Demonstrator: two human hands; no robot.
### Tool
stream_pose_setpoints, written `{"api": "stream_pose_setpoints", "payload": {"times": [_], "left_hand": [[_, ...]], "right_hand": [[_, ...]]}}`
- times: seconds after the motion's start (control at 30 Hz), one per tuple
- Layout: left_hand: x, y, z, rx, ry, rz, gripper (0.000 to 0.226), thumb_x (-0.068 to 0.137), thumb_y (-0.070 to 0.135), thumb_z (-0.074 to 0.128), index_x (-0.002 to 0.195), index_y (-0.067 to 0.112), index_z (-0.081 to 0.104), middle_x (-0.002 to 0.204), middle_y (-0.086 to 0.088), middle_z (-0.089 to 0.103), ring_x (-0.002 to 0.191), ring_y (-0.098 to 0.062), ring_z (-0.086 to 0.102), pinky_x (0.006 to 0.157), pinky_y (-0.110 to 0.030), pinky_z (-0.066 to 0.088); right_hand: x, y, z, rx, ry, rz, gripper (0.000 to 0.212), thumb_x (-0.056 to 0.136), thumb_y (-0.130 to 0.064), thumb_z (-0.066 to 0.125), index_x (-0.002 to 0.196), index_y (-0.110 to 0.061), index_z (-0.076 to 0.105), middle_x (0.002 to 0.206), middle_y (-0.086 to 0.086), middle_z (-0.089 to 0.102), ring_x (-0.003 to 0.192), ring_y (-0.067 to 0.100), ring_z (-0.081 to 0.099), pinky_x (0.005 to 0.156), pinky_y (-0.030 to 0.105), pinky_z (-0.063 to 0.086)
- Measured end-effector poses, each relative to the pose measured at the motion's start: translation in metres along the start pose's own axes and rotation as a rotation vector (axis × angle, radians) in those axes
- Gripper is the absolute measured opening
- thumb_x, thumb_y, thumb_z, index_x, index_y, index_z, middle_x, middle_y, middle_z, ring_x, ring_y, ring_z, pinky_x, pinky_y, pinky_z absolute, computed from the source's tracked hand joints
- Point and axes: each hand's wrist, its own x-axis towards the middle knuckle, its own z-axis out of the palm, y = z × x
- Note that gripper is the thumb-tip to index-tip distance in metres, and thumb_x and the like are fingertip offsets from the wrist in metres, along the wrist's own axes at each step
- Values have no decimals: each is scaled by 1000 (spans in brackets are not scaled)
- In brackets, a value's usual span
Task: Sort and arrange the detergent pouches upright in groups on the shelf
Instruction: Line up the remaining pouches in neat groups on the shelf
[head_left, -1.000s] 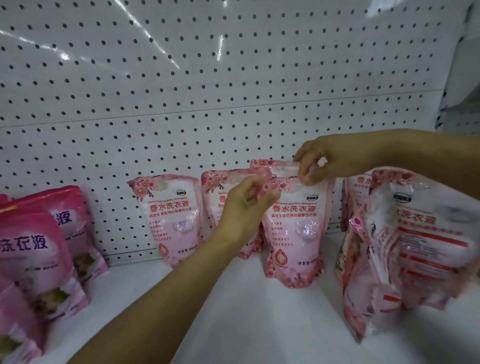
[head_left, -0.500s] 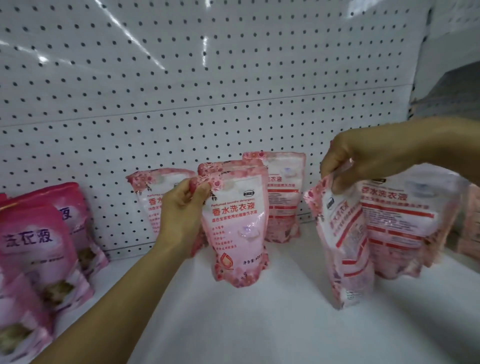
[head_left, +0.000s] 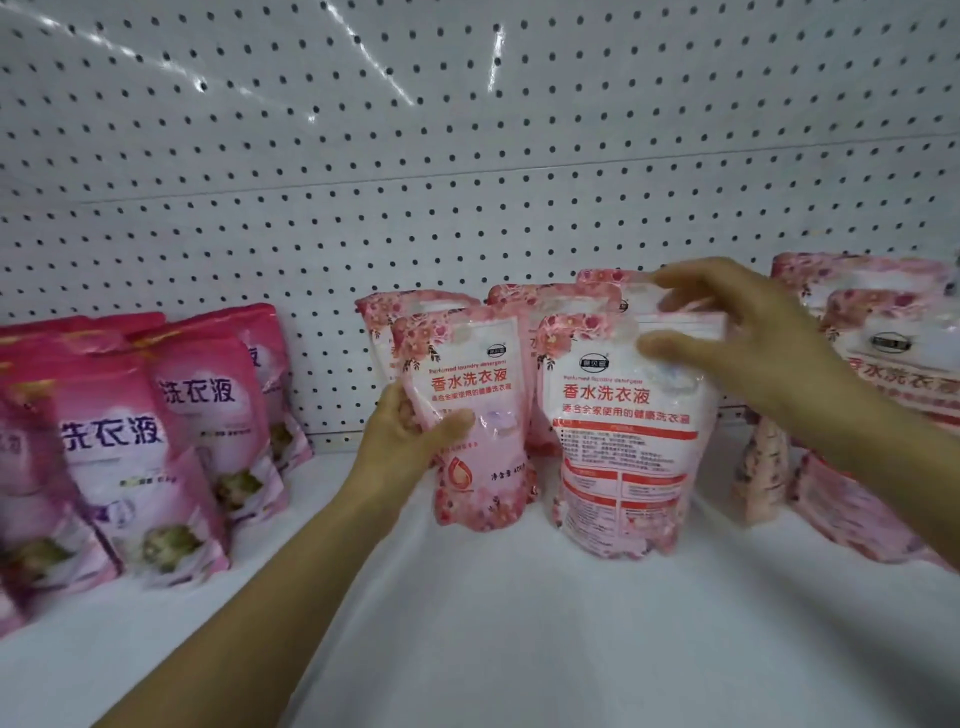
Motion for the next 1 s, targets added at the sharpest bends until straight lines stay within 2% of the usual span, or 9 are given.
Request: {"api": "stream_pose_setpoints", "payload": {"times": [0.1,0.2,0.33,0.47,0.53,0.67,0.8,0.9,1.0], "left_hand": [[-9,-23,8,-14,-98,-120,59,72,6,83,121,21,54,108,7,72,85,-4,73,66,-23,58],[-7,-33,14,3,-97,-140,58,71,0,84,118,19,55,103,5,73,79,-1,73,60,-17,56],[-6,-34,10,105,-124,-125,58,69,-2,85,118,19,61,105,4,77,92,-14,75,68,-29,60],[-17,-35,-4,198,-179,-51,59,69,-3,85,118,20,61,103,8,77,91,-7,73,65,-18,57],[-18,-36,-9,213,-190,-37,58,69,-3,84,118,19,61,102,10,77,89,-3,73,65,-16,56],[-18,-38,-9,205,-152,-28,58,69,-2,85,116,21,60,104,8,76,90,-4,72,66,-17,56],[-22,-41,-10,205,-159,-8,59,70,-2,84,118,19,59,104,10,75,88,3,71,63,-11,54],[-25,-39,-11,217,-168,16,57,71,-4,82,116,21,58,103,12,73,82,10,69,61,-8,52],[-25,-39,-11,209,-160,28,55,72,-8,80,112,23,59,99,14,72,80,10,69,60,-10,52]], "right_hand": [[-51,24,20,260,-168,314,62,64,-29,81,118,-31,53,102,-17,68,88,3,65,75,28,55],[-81,47,42,227,-420,331,51,62,-24,83,110,-29,66,98,-19,75,88,3,71,85,28,56],[-84,51,50,192,-367,247,39,69,-15,84,104,-26,70,84,-19,76,69,0,70,61,21,57],[-95,56,56,75,-413,168,86,59,-52,86,135,-40,49,122,-24,64,105,-5,63,84,25,57],[-98,59,58,47,-393,154,89,60,-60,83,138,-36,46,121,-18,64,100,-3,65,78,24,58],[-102,50,75,76,-276,206,83,69,-42,82,138,-31,38,113,-5,64,68,0,69,53,19,54],[-111,42,78,132,-441,201,114,69,-20,85,143,-55,7,144,-18,30,65,14,71,67,25,56],[-95,44,64,131,-546,196,107,76,2,74,144,-54,14,145,-14,33,62,12,63,64,31,56],[-63,50,59,6,-591,180,94,72,-19,82,145,-41,27,143,-11,40,98,9,60,83,29,53]]}}
